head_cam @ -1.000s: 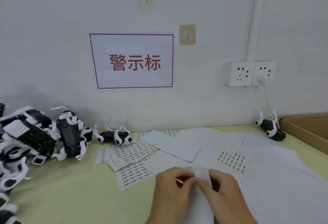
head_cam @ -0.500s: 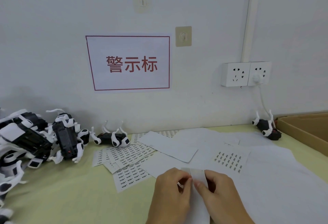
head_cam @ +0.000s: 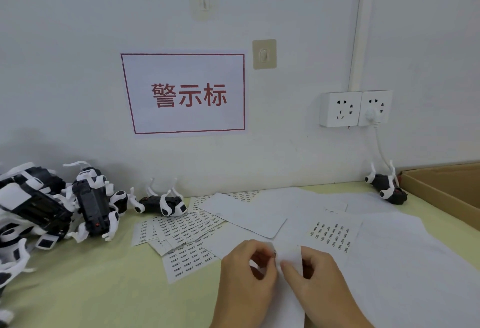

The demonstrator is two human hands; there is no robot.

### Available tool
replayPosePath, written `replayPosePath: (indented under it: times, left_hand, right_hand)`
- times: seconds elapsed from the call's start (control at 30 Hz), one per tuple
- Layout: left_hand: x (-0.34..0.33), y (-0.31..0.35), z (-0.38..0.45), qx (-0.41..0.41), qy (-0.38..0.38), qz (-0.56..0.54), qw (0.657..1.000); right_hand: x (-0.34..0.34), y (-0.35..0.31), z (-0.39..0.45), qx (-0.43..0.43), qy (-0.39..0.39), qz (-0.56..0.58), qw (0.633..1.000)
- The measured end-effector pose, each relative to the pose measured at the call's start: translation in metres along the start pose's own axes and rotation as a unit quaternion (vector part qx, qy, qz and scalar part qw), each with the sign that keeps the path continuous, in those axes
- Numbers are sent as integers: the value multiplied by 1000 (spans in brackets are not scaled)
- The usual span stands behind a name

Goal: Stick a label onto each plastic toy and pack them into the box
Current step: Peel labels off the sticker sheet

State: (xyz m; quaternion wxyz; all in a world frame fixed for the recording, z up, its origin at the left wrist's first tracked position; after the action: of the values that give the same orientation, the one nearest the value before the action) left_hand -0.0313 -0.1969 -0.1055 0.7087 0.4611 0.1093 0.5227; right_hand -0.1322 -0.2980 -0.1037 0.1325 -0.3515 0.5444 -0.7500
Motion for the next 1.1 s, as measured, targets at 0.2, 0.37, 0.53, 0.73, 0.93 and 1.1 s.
replayPosePath:
  times: [0.2, 0.37, 0.53, 0.73, 0.93, 1.1]
  left_hand:
    - [1, 3, 0, -39, 3, 0, 999]
    - [2, 11, 0, -109, 21, 31, 993]
    - [0, 11, -3, -141, 10, 67, 988]
    - [-4, 17, -5, -202, 4, 159, 967]
    - [-5, 12, -3, -192, 20, 165, 967]
    - [-2, 7, -3, -101, 36, 94, 990]
  right_hand:
    - [1, -2, 0, -12, -20, 40, 999]
    - [3, -1, 0, -12, -3, 38, 999]
    - [2, -2, -2, 22, 10, 0, 1000]
    - [0, -2, -2, 42, 22, -18, 999]
    - [-2, -6, -4, 47, 11, -15, 999]
    - [-1, -6, -3, 29, 7, -8, 1000]
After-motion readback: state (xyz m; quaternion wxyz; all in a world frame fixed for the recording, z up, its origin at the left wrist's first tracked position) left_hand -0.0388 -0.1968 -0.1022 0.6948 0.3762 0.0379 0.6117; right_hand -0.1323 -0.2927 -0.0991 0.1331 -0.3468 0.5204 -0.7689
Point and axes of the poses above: each hand's wrist, its own z-axis towards the middle knuckle, its own x-axis out of the back of the hand, y = z × x, the point moved 4 cm from there along z, towards the middle knuckle, and after that the axes turned 2 degrees about -x, right-handed, at the moved point
